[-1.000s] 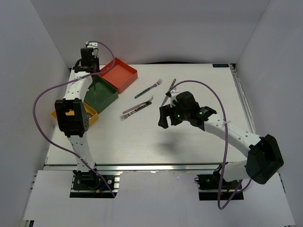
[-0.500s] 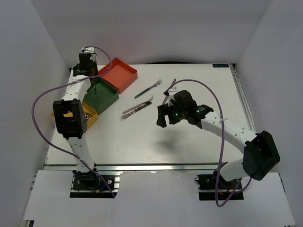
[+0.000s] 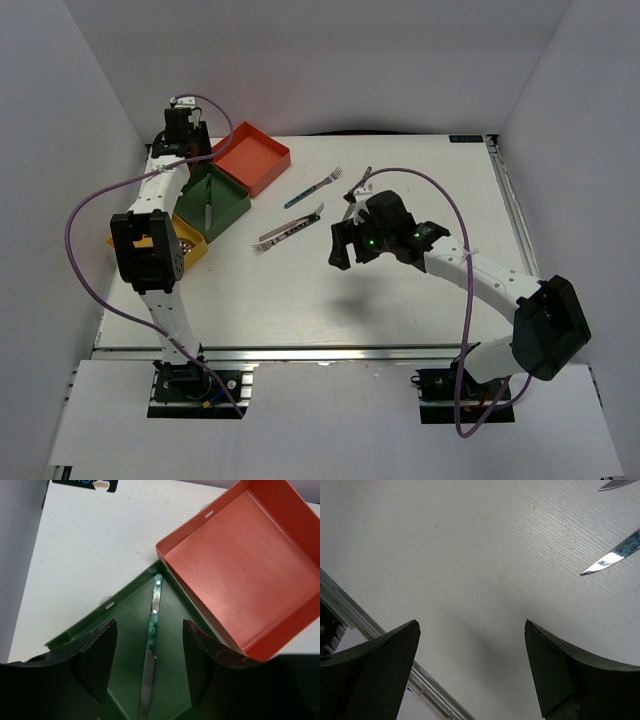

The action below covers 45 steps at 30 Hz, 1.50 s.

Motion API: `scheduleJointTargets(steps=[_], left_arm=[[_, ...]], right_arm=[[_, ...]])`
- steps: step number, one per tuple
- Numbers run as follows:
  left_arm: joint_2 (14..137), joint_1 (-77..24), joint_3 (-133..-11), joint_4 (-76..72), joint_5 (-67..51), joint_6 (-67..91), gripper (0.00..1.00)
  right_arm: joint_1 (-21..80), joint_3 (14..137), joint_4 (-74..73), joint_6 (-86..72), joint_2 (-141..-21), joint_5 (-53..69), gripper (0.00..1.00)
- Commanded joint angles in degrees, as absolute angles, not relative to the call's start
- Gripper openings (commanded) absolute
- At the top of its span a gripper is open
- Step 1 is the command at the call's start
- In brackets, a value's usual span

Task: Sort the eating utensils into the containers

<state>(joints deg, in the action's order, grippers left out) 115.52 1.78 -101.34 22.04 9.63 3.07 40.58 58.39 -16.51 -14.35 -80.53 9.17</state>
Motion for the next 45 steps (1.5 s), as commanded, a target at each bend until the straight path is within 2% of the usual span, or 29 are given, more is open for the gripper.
scheduleJointTargets(steps=[1,3,6,8,11,12,14,18,24,27,32,39,40,41,43,44,45], left_arm=[[113.12,1.76,-103.62,24.26,9.14,3.16,0.66],[112.33,1.67,-103.8,24.87,8.7,3.43,0.71],[108.82,1.67,-103.27,24.17,6.51,5.18,0.73],[106.1,1.58,-102.31,24.52,6.59,8.34,0.98],[99.42,1.67,-99.06,27.15,8.34,14.14,0.98],[95.31,1.58,-97.57,27.85,10.52,15.8,0.98],[90.99,1.58,-92.15,30.57,11.25,20.47,0.98],[78.78,1.58,-79.05,32.0,10.99,22.06,0.98],[60.66,1.58,-54.1,22.6,11.43,18.63,0.98],[59.68,1.58,-51.94,21.88,10.81,18.63,0.98],[61.52,1.58,-52.12,22.15,8.35,18.46,0.98],[62.05,1.58,-51.77,21.71,6.86,18.54,0.98],[62.31,1.58,-51.77,22.14,6.77,18.54,0.98],[62.31,1.58,-51.94,22.15,6.77,18.54,0.98],[62.31,1.58,-51.86,21.97,5.98,18.98,0.98],[62.49,1.58,-52.03,21.54,4.15,19.16,0.98],[62.66,1.58,-52.38,21.53,3.35,19.86,0.98]], right_arm=[[40.96,60.91,-14.59,-13.89,-81.38,9.32,0.89],[40.96,60.91,-13.98,-13.89,-81.65,8.79,0.89],[40.87,60.91,-12.92,-14.76,-83.23,5.99,0.89],[40.69,62.48,-12.74,-16.08,-86.3,3.62,0.89],[40.69,68.71,-17.56,-22.04,-92.53,-11.03,0.89],[40.69,70.3,-19.93,-23.8,-93.85,-20.04,0.89],[40.52,76.01,-23.1,-28.73,-98.68,-27.04,0.89],[36.13,87.34,-28.2,-28.21,-109.83,-22.95,0.89],[28.39,95.34,-29.88,-28.66,-118.98,-21.09,0.78],[26.64,102.01,-32.34,-27.43,-124.69,-21.01,0.71],[25.22,108.62,-33.31,-25.49,-131.56,-18.1,0.66],[25.05,105.03,-29.97,-27.16,-131.74,-17.41,0.65],[24.96,105.12,-30.84,-27.51,-132.36,-17.32,0.62],[24.96,106.34,-31.63,-28.03,-133.06,-17.31,0.5],[24.96,107.05,-33.39,-28.39,-135.08,-17.49,0.35],[24.96,106.88,-34.7,-28.56,-135.52,-17.58,0.19],[24.96,106.18,-34.98,-28.74,-135.44,-17.67,0.12]])
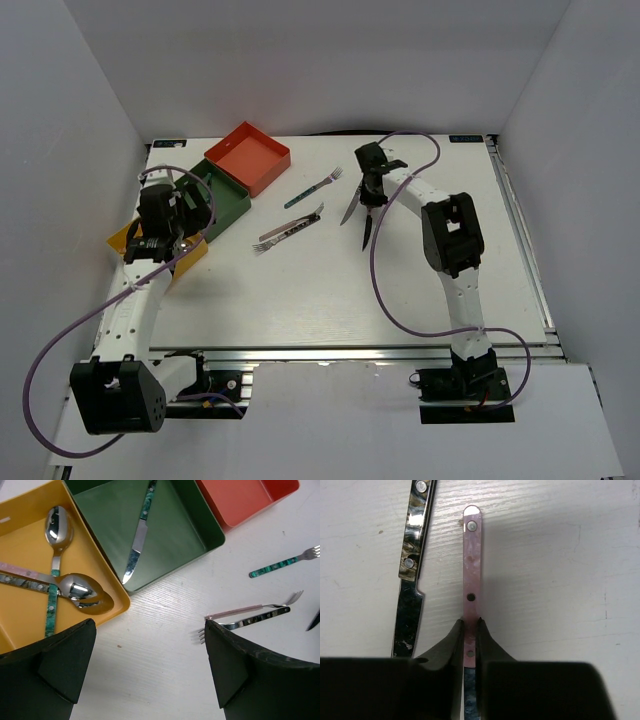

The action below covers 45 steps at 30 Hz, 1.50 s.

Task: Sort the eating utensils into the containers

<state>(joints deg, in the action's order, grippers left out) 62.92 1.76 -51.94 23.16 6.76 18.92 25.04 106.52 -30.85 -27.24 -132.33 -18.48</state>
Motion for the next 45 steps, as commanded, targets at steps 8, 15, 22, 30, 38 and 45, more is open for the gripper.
scheduleJointTargets(steps=[8,15,22,30,38,45], left_arm=[[69.07,-15.0,-54.49,10.84,-9.48,30.92,0.98],[77.33,-28.47,-51.77,-9.57,-8.2,46.92,0.98],[81.12,-31.29,-51.77,-12.3,-6.86,50.01,0.81],[81.12,-31.38,-51.14,-10.65,-8.7,49.67,0.06],[83.4,-16.32,-75.29,22.11,4.46,23.76,0.0],[95.09,-7.38,-96.4,22.54,25.29,-2.77,0.0]], right_arm=[[27.33,81.61,-16.31,-27.34,-109.47,-5.83,0.0],[35.13,56.96,9.14,-27.77,-87.3,18.91,0.0],[40.07,56.86,9.84,-28.3,-82.35,16.44,0.0],[41.92,61.78,9.49,-28.83,-85.25,16.35,0.0],[36.49,57.4,2.91,-32.07,-80.61,10.1,0.89],[29.53,51.42,0.62,-30.06,-75.5,13.53,0.89]])
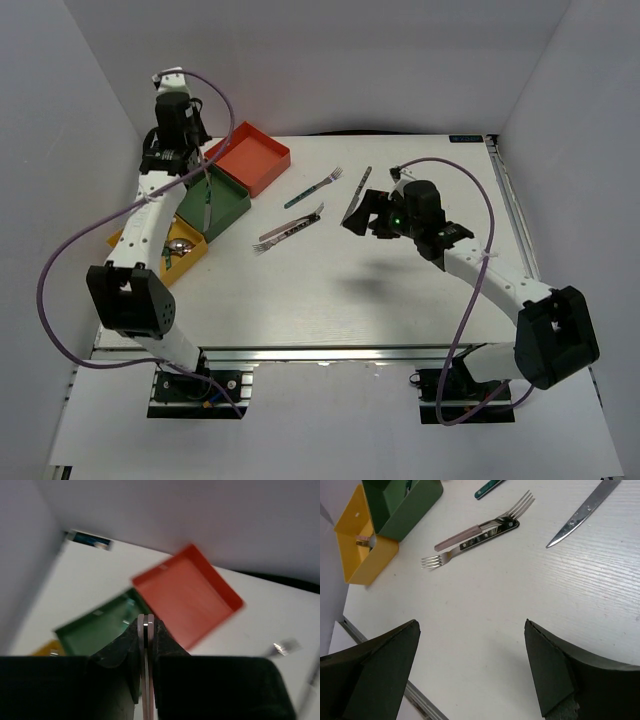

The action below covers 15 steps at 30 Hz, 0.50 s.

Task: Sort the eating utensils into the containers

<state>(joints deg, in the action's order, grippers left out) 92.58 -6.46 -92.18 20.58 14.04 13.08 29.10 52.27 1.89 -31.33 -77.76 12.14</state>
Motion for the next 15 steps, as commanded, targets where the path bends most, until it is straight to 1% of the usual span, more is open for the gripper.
scheduleJointTargets(steps=[1,3,7,15], left_arm=[[97.45,-7.3,-97.29,20.67,27.84,-4.12,0.0],[99.22,-7.03,-98.61,16.63,27.77,-7.45,0.0],[103.18,-6.94,-98.79,8.8,25.67,-8.97,0.0],[107.57,-6.5,-92.12,-1.65,23.03,-9.14,0.0]], right_arm=[[29.44,51.24,0.18,-29.36,-75.15,13.54,0.89],[29.18,51.06,-2.45,-27.43,-74.1,12.57,0.89],[28.65,50.8,-4.13,-26.19,-72.34,13.01,0.89],[28.56,48.87,-3.69,-25.23,-69.53,14.06,0.89]])
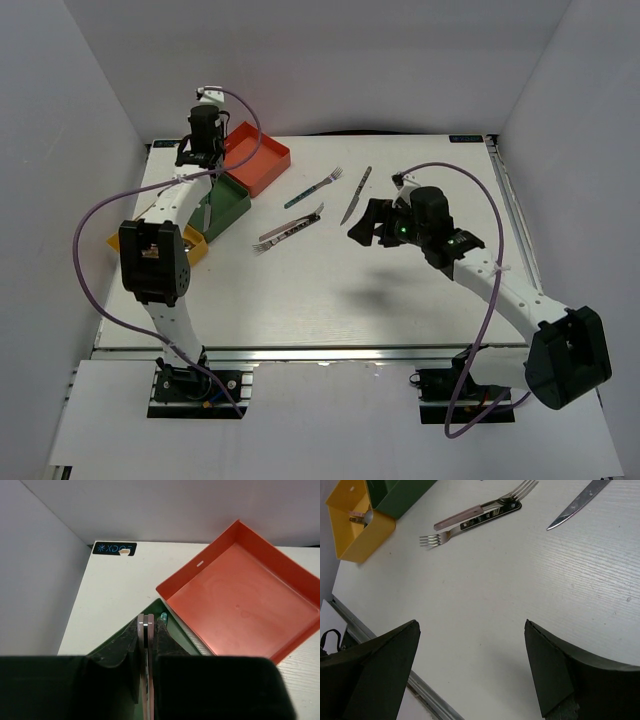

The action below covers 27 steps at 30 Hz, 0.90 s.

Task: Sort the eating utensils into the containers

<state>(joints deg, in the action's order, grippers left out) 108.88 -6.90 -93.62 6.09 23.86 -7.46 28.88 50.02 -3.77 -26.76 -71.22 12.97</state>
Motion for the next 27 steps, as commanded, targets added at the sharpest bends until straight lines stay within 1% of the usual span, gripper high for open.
scheduleJointTargets(steps=[1,5,6,8,10,11,13,14,15,17,18,21,23,24,25,26,27], left_arm=[[107.93,-6.42,-91.59,-2.1,23.2,-9.4,0.0],[109.07,-6.07,-89.57,-3.51,23.38,-10.28,0.0],[109.07,-5.98,-88.26,-3.78,23.47,-10.28,0.03],[108.55,-5.89,-86.23,-6.22,23.81,-10.2,0.21],[108.19,-5.54,-84.91,-6.33,24.26,-9.93,0.31],[108.02,-5.45,-84.64,-6.07,24.17,-9.84,0.4],[107.14,-5.36,-83.59,-6.5,26.18,-9.67,0.53],[106.7,-5.45,-82.97,-6.5,27.32,-8.88,0.71],[106.26,-5.28,-82.71,-6.24,29.42,-8.44,0.77],[104.51,-5.27,-82.97,-4.5,31.8,-6.87,0.84],[103.81,-5.19,-83.14,-3.61,33.03,-6.25,0.98],[99.59,-5.19,-85.33,3.05,35.24,-3.18,0.98],[96.61,-5.19,-86.57,9.21,35.68,1.82,0.98],[93.02,-5.19,-87.44,11.93,35.94,3.67,0.98],[90.99,-5.19,-87.97,17.52,34.99,8.13,0.98],[88.79,-5.19,-87.98,19.93,34.46,10.26,0.98],[83.72,-5.27,-86.33,21.95,33.06,12.11,0.98]], right_arm=[[28.56,48.52,-3.69,-25.14,-69.17,13.98,0.89],[28.56,46.94,-3.43,-25.05,-68.12,13.36,0.89],[28.56,46.67,-3.34,-24.96,-68.12,13.19,0.89],[28.48,46.58,-3.25,-25.05,-68.11,12.92,0.89],[28.56,46.67,-3.25,-25.05,-68.38,13.18,0.89],[28.56,46.76,-3.34,-25.14,-68.38,13.18,0.89],[28.56,46.93,-3.16,-25.05,-68.64,12.57,0.89],[28.56,47.11,-3.25,-24.96,-68.9,12.22,0.89],[28.56,47.28,-3.34,-24.96,-69.6,11.87,0.89],[28.57,48.77,-4.13,-25.4,-70.66,9.5,0.89],[28.56,49.39,-4.65,-25.57,-71.36,8.36,0.89],[28.56,52.46,-6.24,-26.19,-75.48,4.32,0.89],[28.56,55.18,-7.9,-26.63,-80.49,0.19,0.89],[28.56,58.76,-9.91,-27.59,-84.86,-2.78,0.89],[28.56,60.97,-11.24,-28.12,-87.51,-6.55,0.89],[28.56,63.35,-12.47,-28.56,-89.89,-8.07,0.89],[28.56,68.76,-14.83,-28.56,-92.7,-9.65,0.89]])
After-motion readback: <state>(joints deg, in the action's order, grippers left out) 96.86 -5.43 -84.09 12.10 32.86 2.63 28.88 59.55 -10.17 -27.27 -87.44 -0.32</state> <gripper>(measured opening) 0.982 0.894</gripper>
